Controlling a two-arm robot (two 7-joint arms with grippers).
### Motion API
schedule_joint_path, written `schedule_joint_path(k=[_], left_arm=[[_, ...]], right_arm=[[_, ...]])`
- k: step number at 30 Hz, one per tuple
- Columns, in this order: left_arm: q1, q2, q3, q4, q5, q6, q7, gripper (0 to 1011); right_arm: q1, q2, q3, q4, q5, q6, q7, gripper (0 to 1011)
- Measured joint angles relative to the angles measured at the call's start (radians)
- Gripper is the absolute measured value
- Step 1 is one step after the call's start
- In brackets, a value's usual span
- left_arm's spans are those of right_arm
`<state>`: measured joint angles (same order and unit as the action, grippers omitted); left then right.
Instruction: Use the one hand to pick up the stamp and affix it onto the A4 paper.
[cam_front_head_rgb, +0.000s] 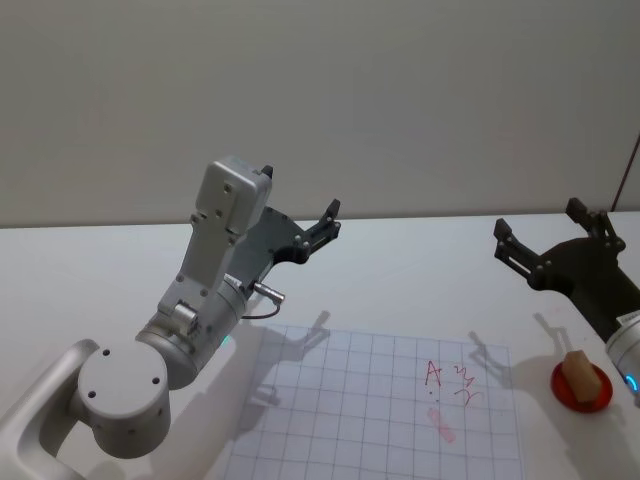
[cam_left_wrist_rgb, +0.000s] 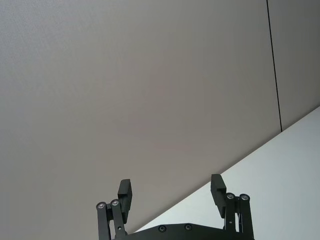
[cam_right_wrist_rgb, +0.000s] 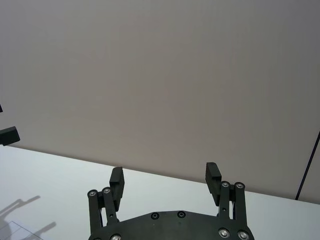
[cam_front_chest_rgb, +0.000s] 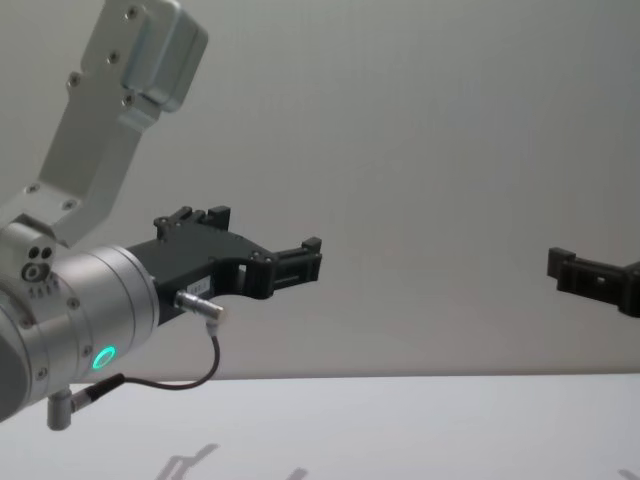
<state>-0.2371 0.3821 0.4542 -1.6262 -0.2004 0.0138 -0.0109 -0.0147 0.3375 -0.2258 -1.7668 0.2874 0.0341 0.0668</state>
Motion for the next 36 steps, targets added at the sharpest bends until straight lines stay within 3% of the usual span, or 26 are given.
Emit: schedule_joint_path(k=[36], left_arm=[[0.0,0.0,0.0,0.0,0.0,0.0,0.0,1001]], right_arm=[[0.0,0.0,0.0,0.0,0.0,0.0,0.0,1001]])
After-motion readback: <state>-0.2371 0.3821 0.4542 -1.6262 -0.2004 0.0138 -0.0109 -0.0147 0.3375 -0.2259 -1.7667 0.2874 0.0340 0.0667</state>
